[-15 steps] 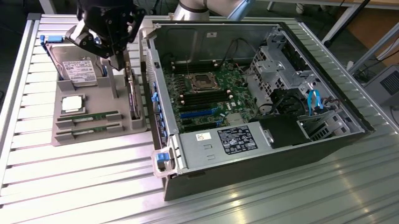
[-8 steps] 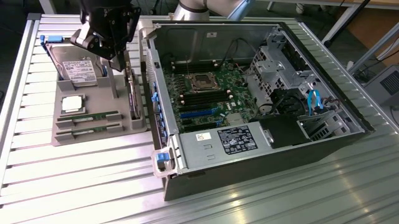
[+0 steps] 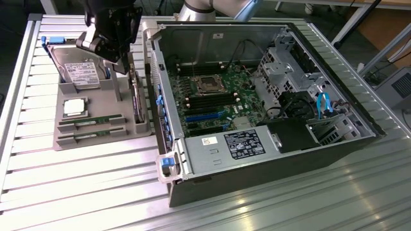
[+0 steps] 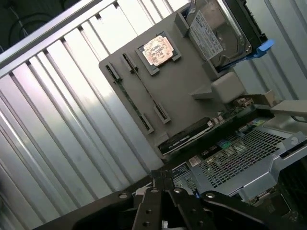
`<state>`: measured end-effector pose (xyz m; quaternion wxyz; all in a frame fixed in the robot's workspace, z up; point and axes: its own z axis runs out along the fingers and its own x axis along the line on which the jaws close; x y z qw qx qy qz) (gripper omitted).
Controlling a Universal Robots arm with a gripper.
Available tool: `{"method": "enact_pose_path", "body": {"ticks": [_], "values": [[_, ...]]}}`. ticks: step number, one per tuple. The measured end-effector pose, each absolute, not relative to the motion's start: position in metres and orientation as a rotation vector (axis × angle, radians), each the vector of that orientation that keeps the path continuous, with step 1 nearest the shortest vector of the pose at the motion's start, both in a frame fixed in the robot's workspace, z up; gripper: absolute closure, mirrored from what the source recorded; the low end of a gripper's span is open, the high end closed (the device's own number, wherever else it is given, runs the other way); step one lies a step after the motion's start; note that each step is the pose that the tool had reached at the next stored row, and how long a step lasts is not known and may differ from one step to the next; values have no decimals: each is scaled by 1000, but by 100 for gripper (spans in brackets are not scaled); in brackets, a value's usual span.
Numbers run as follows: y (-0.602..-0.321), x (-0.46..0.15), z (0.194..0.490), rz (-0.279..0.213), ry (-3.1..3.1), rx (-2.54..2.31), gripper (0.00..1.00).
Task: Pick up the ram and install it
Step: 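Pick up the ram and move it above insertion slot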
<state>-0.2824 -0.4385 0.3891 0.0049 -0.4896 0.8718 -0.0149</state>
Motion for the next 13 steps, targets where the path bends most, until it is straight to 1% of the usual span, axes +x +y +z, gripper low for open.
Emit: {"method": "enact_pose_path", "body": {"ticks": [13], "values": [[-438, -282, 388, -74, 2575, -1795, 90]]}}
